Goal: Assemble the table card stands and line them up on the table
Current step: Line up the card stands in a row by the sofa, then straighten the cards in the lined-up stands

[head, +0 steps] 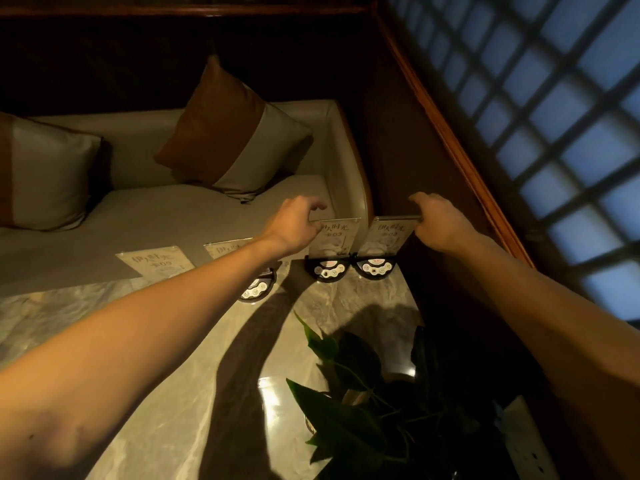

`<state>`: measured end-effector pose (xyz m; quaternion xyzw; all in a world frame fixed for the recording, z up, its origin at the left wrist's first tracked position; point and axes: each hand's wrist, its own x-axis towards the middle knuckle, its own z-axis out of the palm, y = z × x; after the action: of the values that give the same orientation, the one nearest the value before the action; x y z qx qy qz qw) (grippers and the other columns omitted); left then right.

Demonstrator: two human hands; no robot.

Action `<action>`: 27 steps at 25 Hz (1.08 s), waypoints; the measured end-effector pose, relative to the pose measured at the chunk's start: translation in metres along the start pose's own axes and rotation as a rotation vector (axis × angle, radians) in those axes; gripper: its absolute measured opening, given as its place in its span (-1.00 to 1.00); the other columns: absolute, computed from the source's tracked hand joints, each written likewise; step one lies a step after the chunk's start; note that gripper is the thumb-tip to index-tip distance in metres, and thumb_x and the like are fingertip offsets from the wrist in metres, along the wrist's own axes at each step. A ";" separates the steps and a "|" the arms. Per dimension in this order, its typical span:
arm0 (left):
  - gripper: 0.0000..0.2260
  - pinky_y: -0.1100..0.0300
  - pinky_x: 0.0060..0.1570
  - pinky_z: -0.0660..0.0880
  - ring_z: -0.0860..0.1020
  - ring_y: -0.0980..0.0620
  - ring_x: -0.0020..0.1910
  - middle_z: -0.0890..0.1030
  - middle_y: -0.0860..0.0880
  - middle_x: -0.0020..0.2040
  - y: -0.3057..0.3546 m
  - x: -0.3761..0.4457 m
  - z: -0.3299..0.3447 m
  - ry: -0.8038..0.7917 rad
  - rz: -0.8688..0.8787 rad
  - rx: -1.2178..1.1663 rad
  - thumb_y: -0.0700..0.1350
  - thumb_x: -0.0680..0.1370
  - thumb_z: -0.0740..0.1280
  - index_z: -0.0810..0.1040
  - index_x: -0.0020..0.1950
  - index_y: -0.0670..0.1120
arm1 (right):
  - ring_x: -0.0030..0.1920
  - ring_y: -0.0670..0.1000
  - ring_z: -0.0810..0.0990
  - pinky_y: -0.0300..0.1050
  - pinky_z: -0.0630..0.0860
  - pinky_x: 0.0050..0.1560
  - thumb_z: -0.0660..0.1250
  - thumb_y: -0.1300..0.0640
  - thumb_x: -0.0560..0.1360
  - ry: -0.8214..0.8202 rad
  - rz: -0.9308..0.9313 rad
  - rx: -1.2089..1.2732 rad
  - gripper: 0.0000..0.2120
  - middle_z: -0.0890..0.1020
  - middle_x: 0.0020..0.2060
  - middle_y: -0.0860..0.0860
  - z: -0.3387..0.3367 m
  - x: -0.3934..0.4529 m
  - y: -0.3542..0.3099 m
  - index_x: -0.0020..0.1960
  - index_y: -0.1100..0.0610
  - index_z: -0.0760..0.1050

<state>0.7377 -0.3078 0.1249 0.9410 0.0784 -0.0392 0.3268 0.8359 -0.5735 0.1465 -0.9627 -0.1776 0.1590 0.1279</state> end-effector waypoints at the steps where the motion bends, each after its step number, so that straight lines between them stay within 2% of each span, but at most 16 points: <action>1: -0.62 -0.06 0.31 0.48 0.50 -0.07 0.34 0.56 -0.07 0.36 -0.002 -0.003 -0.003 0.007 -0.007 -0.004 -0.14 0.57 0.40 0.52 0.40 -0.01 | 0.37 0.21 0.46 0.11 0.52 0.29 0.35 0.27 0.55 0.002 0.017 0.002 -0.38 0.39 0.43 0.17 0.000 -0.002 -0.002 0.55 0.10 0.24; 6: -0.64 -0.02 0.29 0.49 0.52 -0.05 0.33 0.57 -0.05 0.35 -0.011 -0.019 -0.014 0.018 0.007 -0.001 -0.11 0.57 0.40 0.54 0.37 -0.03 | 0.39 0.21 0.44 0.13 0.50 0.33 0.36 0.24 0.55 -0.026 0.015 0.013 -0.36 0.37 0.45 0.19 0.001 -0.011 -0.009 0.57 0.11 0.20; 9: -0.53 0.02 0.36 0.42 0.47 -0.05 0.39 0.53 -0.05 0.40 -0.020 -0.028 -0.036 -0.006 0.023 0.033 -0.05 0.51 0.47 0.50 0.42 -0.03 | 0.48 0.19 0.35 0.14 0.40 0.42 0.41 0.14 0.55 0.003 -0.062 0.012 -0.31 0.32 0.51 0.16 -0.005 -0.015 -0.030 0.59 0.10 0.17; 11: -0.42 0.00 0.39 0.39 0.44 -0.04 0.41 0.49 -0.05 0.43 -0.034 -0.036 -0.056 -0.006 -0.004 0.053 0.01 0.46 0.52 0.47 0.44 -0.01 | 0.51 0.16 0.29 0.16 0.35 0.46 0.43 0.07 0.54 0.046 -0.144 0.015 -0.27 0.30 0.54 0.13 -0.005 -0.018 -0.058 0.59 0.09 0.16; 14: -0.31 -0.07 0.37 0.43 0.46 -0.05 0.40 0.49 -0.03 0.43 -0.063 -0.052 -0.080 -0.007 -0.078 0.089 0.11 0.37 0.56 0.44 0.46 0.03 | 0.51 0.14 0.31 0.15 0.36 0.45 0.44 -0.04 0.52 0.054 -0.271 0.044 -0.25 0.32 0.53 0.11 0.008 -0.019 -0.108 0.59 0.07 0.17; 18: -0.34 -0.08 0.34 0.45 0.48 -0.10 0.37 0.52 -0.05 0.41 -0.095 -0.074 -0.092 -0.100 -0.154 0.207 0.03 0.37 0.59 0.47 0.43 0.00 | 0.51 0.14 0.31 0.08 0.34 0.45 0.43 -0.03 0.53 -0.044 -0.401 -0.005 -0.25 0.32 0.54 0.11 0.038 -0.025 -0.177 0.60 0.06 0.17; 22: -0.45 -0.09 0.29 0.49 0.52 -0.08 0.31 0.56 -0.03 0.36 -0.124 -0.091 -0.096 -0.103 -0.189 0.229 -0.07 0.43 0.55 0.49 0.40 0.00 | 0.47 0.14 0.37 0.07 0.39 0.38 0.35 0.14 0.58 -0.146 -0.457 -0.024 -0.37 0.35 0.52 0.10 0.074 -0.029 -0.230 0.59 0.05 0.20; 25: -0.55 -0.05 0.25 0.52 0.57 -0.04 0.25 0.60 -0.01 0.32 -0.140 -0.097 -0.101 -0.066 -0.186 0.216 -0.07 0.48 0.51 0.54 0.36 -0.01 | 0.28 0.19 0.53 0.12 0.52 0.21 0.29 0.23 0.58 -0.137 -0.451 -0.095 -0.59 0.52 0.32 0.15 0.097 -0.026 -0.245 0.42 0.14 0.39; 27: -0.60 -0.01 0.26 0.51 0.59 -0.03 0.22 0.63 -0.01 0.28 -0.145 -0.098 -0.100 -0.062 -0.145 0.217 -0.07 0.51 0.47 0.56 0.34 -0.01 | 0.14 0.17 0.59 0.07 0.57 0.06 0.28 0.25 0.58 -0.116 -0.433 -0.125 -0.70 0.60 0.20 0.14 0.105 -0.023 -0.249 0.31 0.14 0.47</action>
<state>0.6184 -0.1457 0.1273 0.9611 0.1312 -0.1001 0.2215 0.7030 -0.3372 0.1312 -0.8976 -0.3964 0.1714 0.0889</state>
